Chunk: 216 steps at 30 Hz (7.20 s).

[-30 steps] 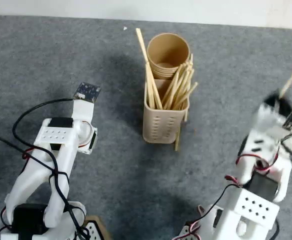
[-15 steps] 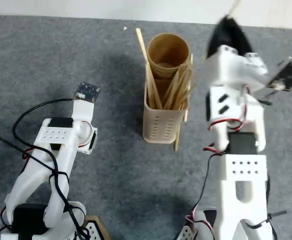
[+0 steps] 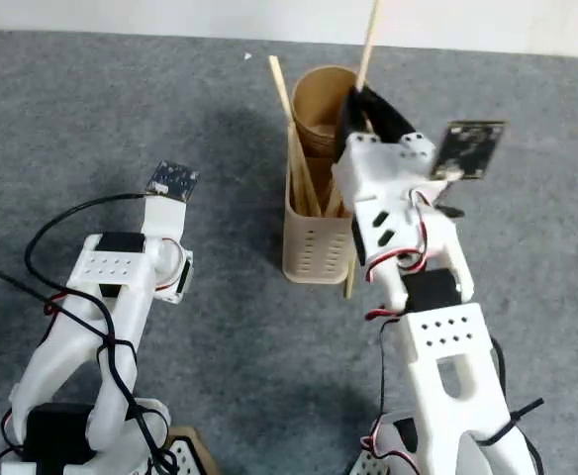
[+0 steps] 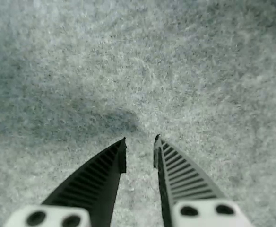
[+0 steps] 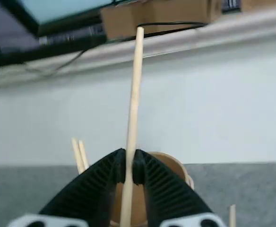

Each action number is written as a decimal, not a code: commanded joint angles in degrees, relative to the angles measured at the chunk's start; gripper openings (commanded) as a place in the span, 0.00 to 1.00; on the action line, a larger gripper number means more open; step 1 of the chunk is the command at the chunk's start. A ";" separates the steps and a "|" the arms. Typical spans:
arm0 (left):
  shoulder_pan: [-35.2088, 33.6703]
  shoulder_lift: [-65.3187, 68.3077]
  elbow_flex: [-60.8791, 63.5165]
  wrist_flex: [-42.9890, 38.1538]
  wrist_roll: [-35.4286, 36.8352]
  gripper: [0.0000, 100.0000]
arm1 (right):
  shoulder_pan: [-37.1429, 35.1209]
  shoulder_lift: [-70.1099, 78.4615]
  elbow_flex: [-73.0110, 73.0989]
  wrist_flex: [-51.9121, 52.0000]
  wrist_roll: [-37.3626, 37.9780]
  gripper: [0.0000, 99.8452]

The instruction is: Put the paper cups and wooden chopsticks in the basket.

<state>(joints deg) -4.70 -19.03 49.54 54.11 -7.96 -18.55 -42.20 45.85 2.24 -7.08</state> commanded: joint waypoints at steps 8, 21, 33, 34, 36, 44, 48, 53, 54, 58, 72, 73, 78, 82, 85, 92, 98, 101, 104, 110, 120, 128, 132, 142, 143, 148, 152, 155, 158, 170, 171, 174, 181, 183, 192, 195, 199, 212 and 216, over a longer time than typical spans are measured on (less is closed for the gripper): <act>0.57 -1.36 -4.79 -0.35 0.62 0.12 | -0.40 -0.66 -6.81 4.00 3.08 0.18; 8.84 7.16 -52.26 26.37 0.70 0.28 | 20.88 -22.55 -6.99 47.16 12.04 0.18; 19.82 24.57 -91.82 37.54 14.07 0.27 | 23.96 -46.29 35.56 47.43 13.54 0.03; 20.88 24.92 -93.14 38.24 14.15 0.27 | 23.96 -48.40 38.29 46.99 13.54 0.03; 23.08 25.71 -93.85 39.47 14.15 0.27 | 23.96 -52.44 42.33 47.08 13.54 0.03; 25.36 36.18 -89.80 39.38 14.15 0.26 | 19.65 -62.90 50.33 47.43 13.89 0.03; 23.25 43.91 -89.80 39.65 14.15 0.26 | 19.03 -62.11 50.59 47.43 13.89 0.03; 21.32 50.42 -90.07 39.38 14.07 0.22 | 19.03 -62.11 50.77 47.43 13.89 0.03; 20.70 51.03 -90.07 39.30 14.07 0.17 | 19.03 -62.11 50.86 47.43 13.89 0.03; 16.57 51.30 -95.25 38.24 14.24 0.00 | 19.03 -62.11 50.95 47.43 13.89 0.03; 10.59 51.47 -101.41 40.70 16.18 0.05 | 19.03 -62.11 51.03 47.16 13.89 0.03; 10.59 51.38 -101.58 40.70 16.18 0.08 | 19.03 -62.11 51.03 47.16 13.89 0.03; 10.68 48.75 -109.76 43.60 16.18 0.25 | 19.03 -62.11 51.03 47.16 13.89 0.03; 10.24 45.58 -118.37 45.89 16.18 0.27 | 19.03 -62.11 51.03 47.16 13.89 0.03; 10.24 41.98 -121.80 46.33 16.18 0.27 | 19.03 -62.11 51.03 47.16 13.89 0.03; 5.05 25.63 -123.65 46.33 16.09 0.27 | 19.12 -61.85 50.95 47.08 13.89 0.03; -7.16 13.41 -108.35 46.77 10.99 0.27 | 19.38 -61.49 50.51 48.13 13.98 0.03; -13.49 7.52 -88.40 46.68 10.37 0.24 | 18.86 -60.88 46.81 51.91 14.07 0.03; -15.78 2.95 -67.12 46.33 4.92 0.23 | 15.52 -55.43 39.78 53.93 13.98 0.03; -15.52 -4.53 -30.55 28.92 2.20 0.23 | 10.86 -28.09 17.63 52.18 13.54 0.03; -15.78 -8.04 -2.68 3.08 2.20 0.23 | 6.64 30.55 -23.34 52.26 17.67 0.04; -15.78 -8.04 1.45 -1.76 2.02 0.23 | 4.97 54.37 -40.92 51.91 19.96 0.11; -15.60 -8.04 1.54 -1.76 1.93 0.23 | 5.14 60.53 -44.88 51.82 20.04 0.11; -15.60 -8.04 1.54 -1.67 1.93 0.23 | 6.20 68.18 -47.08 46.99 21.63 0.11; -15.60 -8.04 1.54 -1.67 1.93 0.23 | 6.90 68.09 -47.16 47.34 21.71 0.11; -15.52 -8.04 2.33 -2.11 1.93 0.23 | 8.04 64.66 -52.18 53.76 21.98 0.11; -15.52 -8.04 2.42 -2.64 1.93 0.23 | 8.04 62.37 -54.55 56.22 21.98 0.14; -15.52 -8.04 2.42 -2.55 1.93 0.23 | 8.66 63.25 -54.46 55.96 22.15 0.19; -15.52 -8.04 2.42 -2.55 1.93 0.23 | 9.10 67.12 -54.81 55.96 24.70 0.20; -15.52 -8.04 2.42 -2.64 1.93 0.23 | 9.01 71.69 -54.99 52.70 28.13 0.20; -15.52 -8.04 2.42 -2.64 1.93 0.23 | 9.01 70.73 -54.90 52.70 28.13 0.20; -15.52 -8.04 2.42 -2.64 1.93 0.23 | 9.10 67.56 -54.81 52.70 28.13 0.20; -15.52 -8.04 2.42 -2.64 1.93 0.23 | 7.34 62.90 -53.67 53.49 28.48 0.20; -15.52 -8.04 2.42 -2.64 1.93 0.23 | 6.73 64.31 -53.23 53.49 28.48 0.20; -15.52 -8.04 2.42 -2.64 1.93 0.23 | 6.81 77.76 -56.04 52.26 28.48 0.20; -15.52 -8.04 2.51 -2.64 1.93 0.23 | 7.60 80.75 -57.98 52.26 28.48 0.20; -15.52 -8.04 2.51 -2.64 2.02 0.23 | 9.71 81.63 -59.21 52.79 28.13 0.07; -15.52 -8.04 2.51 -2.64 2.11 0.23 | 12.26 75.56 -84.09 76.79 15.74 0.01; -15.52 -8.04 2.51 -2.64 2.11 0.23 | 11.74 66.86 -92.88 83.56 13.63 0.01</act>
<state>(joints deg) -20.09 -25.45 52.26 52.26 -5.58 -6.68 33.85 -39.69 81.80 8.66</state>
